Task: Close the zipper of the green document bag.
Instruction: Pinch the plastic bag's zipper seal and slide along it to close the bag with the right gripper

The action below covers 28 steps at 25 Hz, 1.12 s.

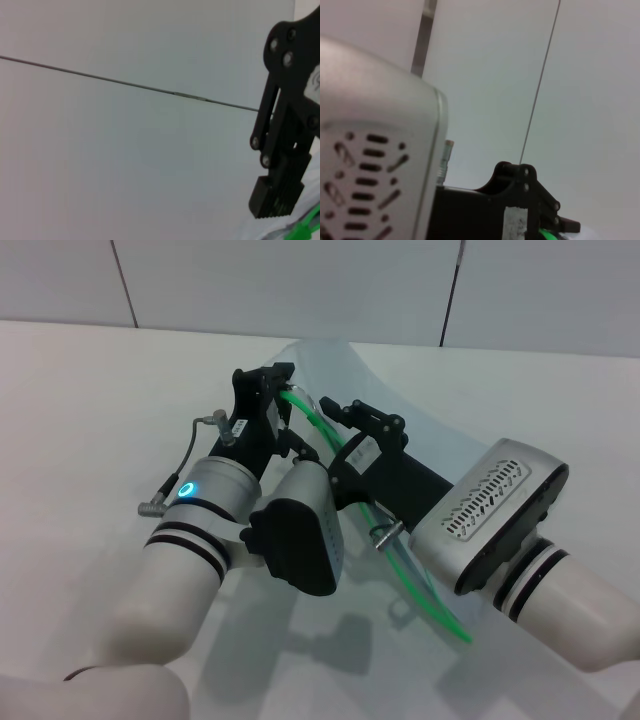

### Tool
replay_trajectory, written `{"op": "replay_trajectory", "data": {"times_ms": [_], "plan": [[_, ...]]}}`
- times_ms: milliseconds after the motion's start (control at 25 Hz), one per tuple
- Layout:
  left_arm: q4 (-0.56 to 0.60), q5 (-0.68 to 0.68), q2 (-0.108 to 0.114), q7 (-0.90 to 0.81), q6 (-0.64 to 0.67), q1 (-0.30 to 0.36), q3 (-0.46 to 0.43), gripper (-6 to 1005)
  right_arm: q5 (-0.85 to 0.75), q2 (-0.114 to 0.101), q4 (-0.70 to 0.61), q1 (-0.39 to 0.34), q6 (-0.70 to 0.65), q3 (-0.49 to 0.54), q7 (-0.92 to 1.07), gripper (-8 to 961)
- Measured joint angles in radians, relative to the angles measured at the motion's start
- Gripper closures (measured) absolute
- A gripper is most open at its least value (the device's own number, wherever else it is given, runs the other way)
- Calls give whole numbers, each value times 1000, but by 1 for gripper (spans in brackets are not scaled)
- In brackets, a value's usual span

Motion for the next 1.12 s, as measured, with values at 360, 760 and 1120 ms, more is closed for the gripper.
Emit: {"op": "replay_trajectory", "data": {"times_ms": [360,760,1120], "plan": [[0,1,-1,0,0,-3,8,948,0,0,13,0,5,1,0,488],[-2,1,-2,2,0,-9,10,947,5,1,18,0,9,1,0,614],[-3,2,-2,3,-1,-12,20,948,6,1,25,0,8,3,0,663]]}}
